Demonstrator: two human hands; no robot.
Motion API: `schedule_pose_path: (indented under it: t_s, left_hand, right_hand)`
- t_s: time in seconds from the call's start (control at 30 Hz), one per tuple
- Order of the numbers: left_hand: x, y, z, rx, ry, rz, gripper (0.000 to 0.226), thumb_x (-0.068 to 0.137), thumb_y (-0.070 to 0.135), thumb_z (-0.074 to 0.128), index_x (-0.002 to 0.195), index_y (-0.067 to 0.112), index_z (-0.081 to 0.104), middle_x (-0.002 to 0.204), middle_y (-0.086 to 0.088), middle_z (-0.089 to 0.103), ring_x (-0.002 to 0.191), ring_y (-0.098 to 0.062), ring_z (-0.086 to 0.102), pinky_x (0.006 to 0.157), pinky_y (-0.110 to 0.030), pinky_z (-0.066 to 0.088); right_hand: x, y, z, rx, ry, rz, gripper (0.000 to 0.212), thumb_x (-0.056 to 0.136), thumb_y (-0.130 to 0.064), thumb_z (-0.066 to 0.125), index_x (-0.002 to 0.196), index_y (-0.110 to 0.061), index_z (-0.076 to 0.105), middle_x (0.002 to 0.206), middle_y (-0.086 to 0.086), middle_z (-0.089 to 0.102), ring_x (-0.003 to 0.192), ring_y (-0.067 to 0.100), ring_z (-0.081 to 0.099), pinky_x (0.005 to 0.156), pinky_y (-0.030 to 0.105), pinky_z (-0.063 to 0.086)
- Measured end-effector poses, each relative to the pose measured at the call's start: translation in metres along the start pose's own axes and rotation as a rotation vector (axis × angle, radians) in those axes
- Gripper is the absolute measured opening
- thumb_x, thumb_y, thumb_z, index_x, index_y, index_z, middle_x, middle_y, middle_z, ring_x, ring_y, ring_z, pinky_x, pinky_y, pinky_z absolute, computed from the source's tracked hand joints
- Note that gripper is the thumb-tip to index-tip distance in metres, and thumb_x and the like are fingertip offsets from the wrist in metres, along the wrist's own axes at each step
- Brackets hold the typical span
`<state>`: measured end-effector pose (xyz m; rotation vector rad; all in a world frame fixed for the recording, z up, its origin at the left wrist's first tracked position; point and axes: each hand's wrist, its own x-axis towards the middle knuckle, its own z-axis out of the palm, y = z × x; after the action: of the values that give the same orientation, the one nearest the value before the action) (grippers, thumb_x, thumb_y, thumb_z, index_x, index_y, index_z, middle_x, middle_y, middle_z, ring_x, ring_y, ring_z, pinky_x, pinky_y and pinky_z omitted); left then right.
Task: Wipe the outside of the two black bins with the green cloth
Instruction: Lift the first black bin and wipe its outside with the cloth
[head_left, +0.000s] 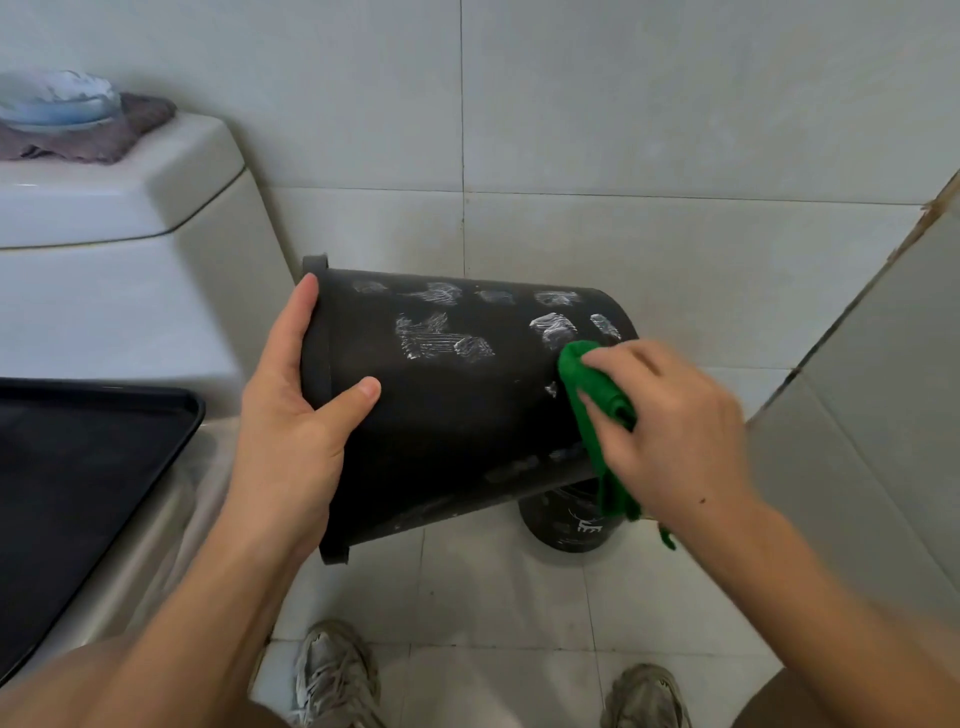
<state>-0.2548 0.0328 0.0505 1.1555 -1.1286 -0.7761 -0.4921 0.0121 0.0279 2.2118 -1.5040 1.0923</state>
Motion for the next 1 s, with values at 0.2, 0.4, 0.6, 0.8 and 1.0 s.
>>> schedule_pose_path:
  t_s: [0.2, 0.4, 0.6, 0.8, 1.0]
  left_hand:
    - [0.001, 0.001, -0.002, -0.062, 0.036, 0.016, 0.076, 0.087, -0.016, 0.054, 0.143, 0.033, 0.038, 0.108, 0.043, 0.059, 0.111, 0.014, 0.056, 0.099, -0.018, 0.047]
    - [0.001, 0.000, -0.005, -0.111, 0.046, 0.051, 0.078, 0.087, -0.016, 0.053, 0.146, 0.032, 0.036, 0.115, 0.039, 0.060, 0.118, 0.005, 0.056, 0.103, -0.029, 0.046]
    - [-0.002, -0.006, 0.010, -0.123, 0.032, 0.085, 0.078, 0.086, -0.018, 0.053, 0.142, 0.033, 0.037, 0.115, 0.042, 0.058, 0.119, 0.010, 0.053, 0.103, -0.021, 0.044]
    - [-0.004, -0.007, 0.014, -0.085, 0.011, 0.126, 0.079, 0.084, -0.020, 0.054, 0.140, 0.033, 0.036, 0.116, 0.046, 0.056, 0.120, 0.012, 0.051, 0.104, -0.018, 0.041]
    - [-0.001, 0.000, 0.002, -0.145, 0.065, 0.109, 0.078, 0.085, -0.020, 0.052, 0.136, 0.037, 0.038, 0.114, 0.045, 0.056, 0.122, 0.009, 0.051, 0.108, -0.028, 0.042]
  right_hand:
    - [-0.003, -0.005, 0.005, 0.039, 0.046, -0.097, 0.027, 0.079, -0.013, 0.072, 0.106, -0.014, 0.071, 0.102, 0.004, 0.068, 0.081, 0.024, 0.067, 0.056, 0.032, 0.053]
    - [0.006, 0.024, -0.009, -0.001, 0.143, 0.088, 0.021, 0.085, -0.015, 0.065, 0.105, -0.013, 0.069, 0.096, 0.004, 0.070, 0.073, 0.031, 0.066, 0.055, 0.038, 0.052]
    - [0.007, -0.009, 0.002, 0.108, 0.152, 0.018, 0.031, 0.074, -0.009, 0.069, 0.104, -0.013, 0.072, 0.106, 0.007, 0.070, 0.088, 0.030, 0.068, 0.072, 0.037, 0.052]
    - [0.004, -0.021, 0.008, 0.090, 0.092, -0.082, 0.030, 0.076, -0.008, 0.070, 0.105, -0.014, 0.073, 0.107, 0.004, 0.070, 0.087, 0.024, 0.067, 0.064, 0.031, 0.055]
    - [0.014, 0.025, -0.006, 0.058, 0.162, 0.174, 0.022, 0.084, -0.016, 0.064, 0.105, -0.015, 0.070, 0.100, 0.002, 0.071, 0.082, 0.028, 0.067, 0.064, 0.036, 0.053]
